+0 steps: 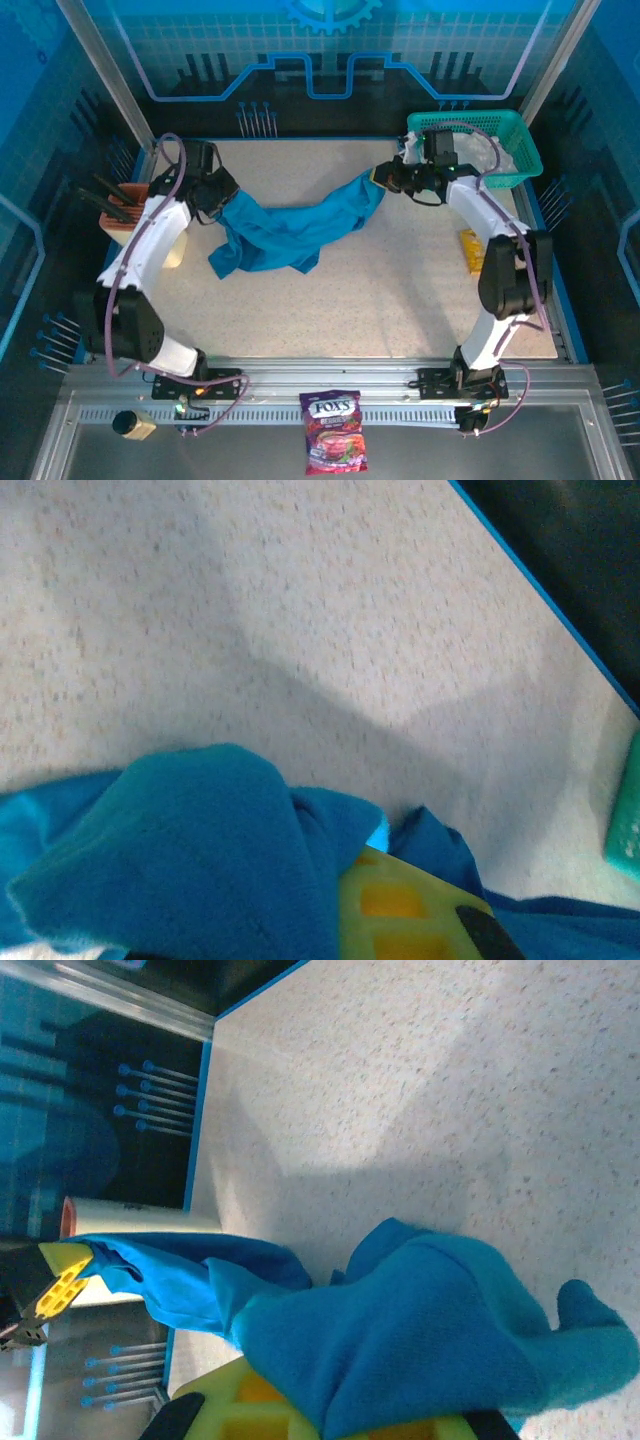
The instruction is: Fold and stack the t-shirts
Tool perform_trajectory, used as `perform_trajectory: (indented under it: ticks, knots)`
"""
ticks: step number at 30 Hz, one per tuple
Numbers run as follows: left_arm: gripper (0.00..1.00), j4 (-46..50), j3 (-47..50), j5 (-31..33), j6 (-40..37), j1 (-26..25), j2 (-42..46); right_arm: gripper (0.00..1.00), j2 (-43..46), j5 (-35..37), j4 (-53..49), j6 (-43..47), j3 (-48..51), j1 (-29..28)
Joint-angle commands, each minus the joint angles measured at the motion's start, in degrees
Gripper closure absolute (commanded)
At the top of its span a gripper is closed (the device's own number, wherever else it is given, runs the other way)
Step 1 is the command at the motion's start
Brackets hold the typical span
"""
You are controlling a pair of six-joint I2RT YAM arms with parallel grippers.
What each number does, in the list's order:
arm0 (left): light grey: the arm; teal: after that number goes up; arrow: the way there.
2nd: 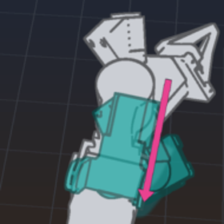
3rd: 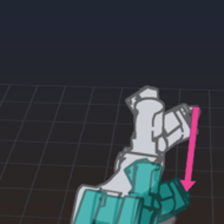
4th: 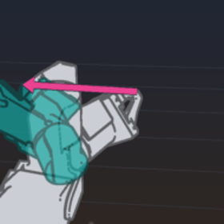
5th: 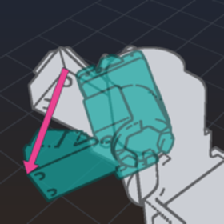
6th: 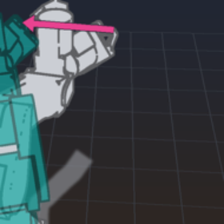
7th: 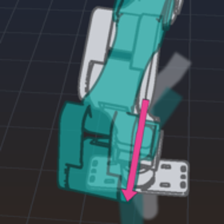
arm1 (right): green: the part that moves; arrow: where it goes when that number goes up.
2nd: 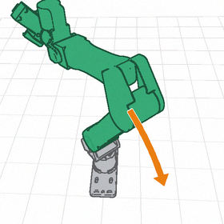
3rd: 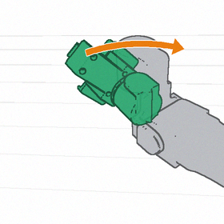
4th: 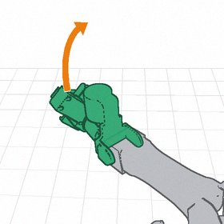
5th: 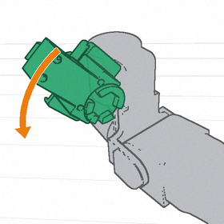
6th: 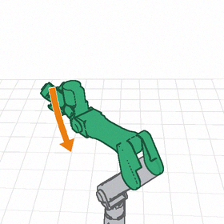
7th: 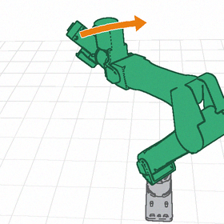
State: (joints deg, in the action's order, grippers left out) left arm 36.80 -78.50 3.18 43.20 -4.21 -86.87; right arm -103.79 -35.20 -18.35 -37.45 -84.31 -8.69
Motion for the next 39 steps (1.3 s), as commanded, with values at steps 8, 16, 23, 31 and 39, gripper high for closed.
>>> perform_trajectory:
  ticks: [8,16,23,31,39]
  knots:
    - [1.0,-4.4,-15.2,10.9,-4.2,0.6,-17.6,1.0,-22.3,-2.9,2.3,-5.3,-19.6,0.9]
    - [0.44,-9.7,-12.4,13.8,-5.8,0.0,-18.4,0.77,-30.5,-1.7,1.5,-6.1,-26.2,0.6]
    - [0.07,-6.9,-9.4,18.3,-12.6,-3.9,-6.0,0.25,-24.1,1.2,-1.0,-1.7,-22.3,-0.4]
    - [0.06,2.8,-0.3,15.7,-11.0,-8.9,6.9,0.32,-5.7,12.6,3.0,-2.3,1.4,-5.1]
    - [0.11,-3.4,14.1,11.8,-4.9,-9.6,8.6,0.44,-2.9,19.6,11.7,-13.0,14.2,-10.8]
